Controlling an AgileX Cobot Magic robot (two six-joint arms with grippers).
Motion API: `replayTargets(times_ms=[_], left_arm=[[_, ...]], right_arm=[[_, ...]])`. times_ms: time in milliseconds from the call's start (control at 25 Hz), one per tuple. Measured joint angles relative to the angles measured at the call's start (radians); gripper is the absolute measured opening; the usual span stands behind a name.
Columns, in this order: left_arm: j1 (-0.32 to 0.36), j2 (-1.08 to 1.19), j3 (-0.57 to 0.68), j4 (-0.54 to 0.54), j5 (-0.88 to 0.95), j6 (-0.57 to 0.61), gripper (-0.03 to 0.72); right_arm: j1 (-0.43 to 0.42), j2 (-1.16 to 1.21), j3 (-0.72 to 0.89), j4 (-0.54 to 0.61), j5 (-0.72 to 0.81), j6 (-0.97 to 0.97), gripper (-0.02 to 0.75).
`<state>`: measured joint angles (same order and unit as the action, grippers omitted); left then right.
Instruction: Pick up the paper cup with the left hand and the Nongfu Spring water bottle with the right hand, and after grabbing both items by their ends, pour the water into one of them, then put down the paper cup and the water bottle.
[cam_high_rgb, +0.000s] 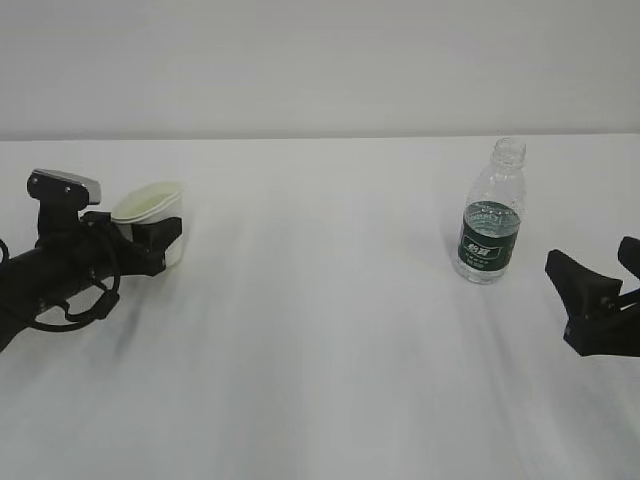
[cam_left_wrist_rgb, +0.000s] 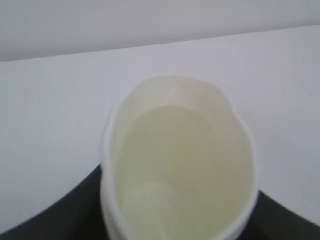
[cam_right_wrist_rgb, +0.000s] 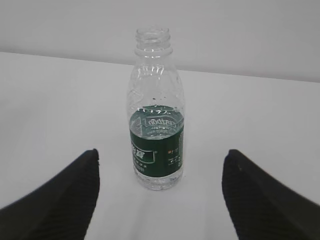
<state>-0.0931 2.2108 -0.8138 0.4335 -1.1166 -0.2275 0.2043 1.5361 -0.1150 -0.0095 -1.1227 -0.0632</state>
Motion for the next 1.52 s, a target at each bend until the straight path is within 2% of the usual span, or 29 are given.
replayTargets(times_ms=[240, 840, 1520], left_arm=[[0.000, 0.000, 0.023, -0.044, 0.000, 0.037, 0.407], [0.000, 0.000, 0.023, -0.143, 0.000, 0.041, 0.403], [0.000, 0.005, 0.023, -0.142, -0.004, 0.041, 0.405]], right_arm=[[0.000, 0.000, 0.000, 0.000, 0.000, 0.000, 0.574], [0.000, 0.000, 0.000, -0.002, 0.000, 0.000, 0.575], [0.000, 0.000, 0.000, -0.004, 0.000, 0.000, 0.575]])
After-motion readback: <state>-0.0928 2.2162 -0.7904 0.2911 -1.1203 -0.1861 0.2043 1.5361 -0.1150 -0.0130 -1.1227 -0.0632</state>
